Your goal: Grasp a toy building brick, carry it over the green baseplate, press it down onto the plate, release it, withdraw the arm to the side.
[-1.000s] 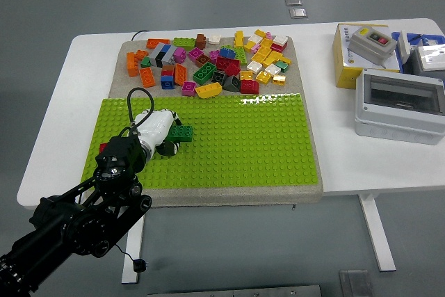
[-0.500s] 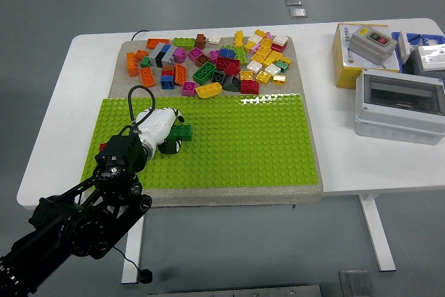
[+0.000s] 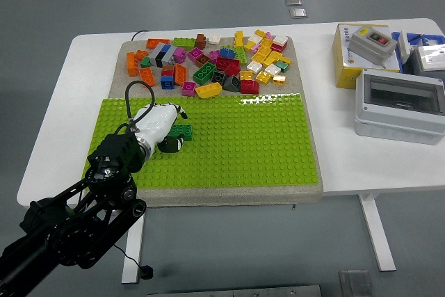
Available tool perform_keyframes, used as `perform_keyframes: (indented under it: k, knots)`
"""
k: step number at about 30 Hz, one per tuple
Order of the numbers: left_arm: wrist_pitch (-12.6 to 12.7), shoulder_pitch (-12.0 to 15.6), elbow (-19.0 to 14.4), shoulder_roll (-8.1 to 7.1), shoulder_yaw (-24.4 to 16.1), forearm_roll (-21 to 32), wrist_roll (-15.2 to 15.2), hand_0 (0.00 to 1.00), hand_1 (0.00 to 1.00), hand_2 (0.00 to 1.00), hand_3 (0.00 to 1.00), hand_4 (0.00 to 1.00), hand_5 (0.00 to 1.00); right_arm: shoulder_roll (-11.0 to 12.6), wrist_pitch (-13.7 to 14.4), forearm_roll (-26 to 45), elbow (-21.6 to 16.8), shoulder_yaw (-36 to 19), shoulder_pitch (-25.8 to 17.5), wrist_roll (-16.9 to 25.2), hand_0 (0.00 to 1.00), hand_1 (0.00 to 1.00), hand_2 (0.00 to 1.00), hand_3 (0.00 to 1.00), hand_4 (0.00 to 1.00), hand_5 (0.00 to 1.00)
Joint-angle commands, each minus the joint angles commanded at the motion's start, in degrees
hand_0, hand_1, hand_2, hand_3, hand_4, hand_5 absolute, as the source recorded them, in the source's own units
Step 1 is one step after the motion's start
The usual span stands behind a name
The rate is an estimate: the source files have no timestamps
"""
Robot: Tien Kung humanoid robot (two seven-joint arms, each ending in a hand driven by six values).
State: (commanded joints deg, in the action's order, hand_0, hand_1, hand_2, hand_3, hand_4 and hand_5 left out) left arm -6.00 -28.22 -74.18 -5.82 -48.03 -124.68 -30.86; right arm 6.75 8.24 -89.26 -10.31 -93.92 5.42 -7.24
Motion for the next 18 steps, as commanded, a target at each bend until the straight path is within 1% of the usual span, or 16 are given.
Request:
perform_keyframes:
  k: [2, 6, 12, 18]
  knots:
    - [0.2, 0.1, 0.7, -0.03, 0.0, 0.1, 0.1, 0.991, 0.933, 0.941, 0.725, 0.604, 0.208, 0.0, 0.0, 0.0, 0.0, 0.0, 0.0, 0.0, 0.654, 0.530, 0.543, 0.641, 0.414, 0.735]
    - [0.6, 0.3, 1.5, -0.55, 0.1, 1.0, 0.2, 0.991, 0.933, 0.939, 0.714, 0.604, 0.211, 0.0, 0.0, 0.0, 0.0, -0.1, 0.0, 0.0, 0.653, 0.530, 0.544, 0.641, 0.412, 0.735]
    - [0.7, 1.1, 1.4, -0.86, 0.2, 1.3, 0.0, 0.991, 0.933, 0.938, 0.698, 0.606, 0.213, 0.0, 0.0, -0.1, 0.0, -0.3, -0.1, 0.0, 0.653, 0.531, 0.543, 0.641, 0.412, 0.734]
    - [0.9, 1.4, 1.8, -0.71, 0.4, 1.5, 0.1, 0.992, 0.933, 0.937, 0.694, 0.612, 0.222, 0.0, 0.0, 0.0, 0.0, -0.2, 0.0, 0.0, 0.653, 0.529, 0.543, 0.641, 0.411, 0.734]
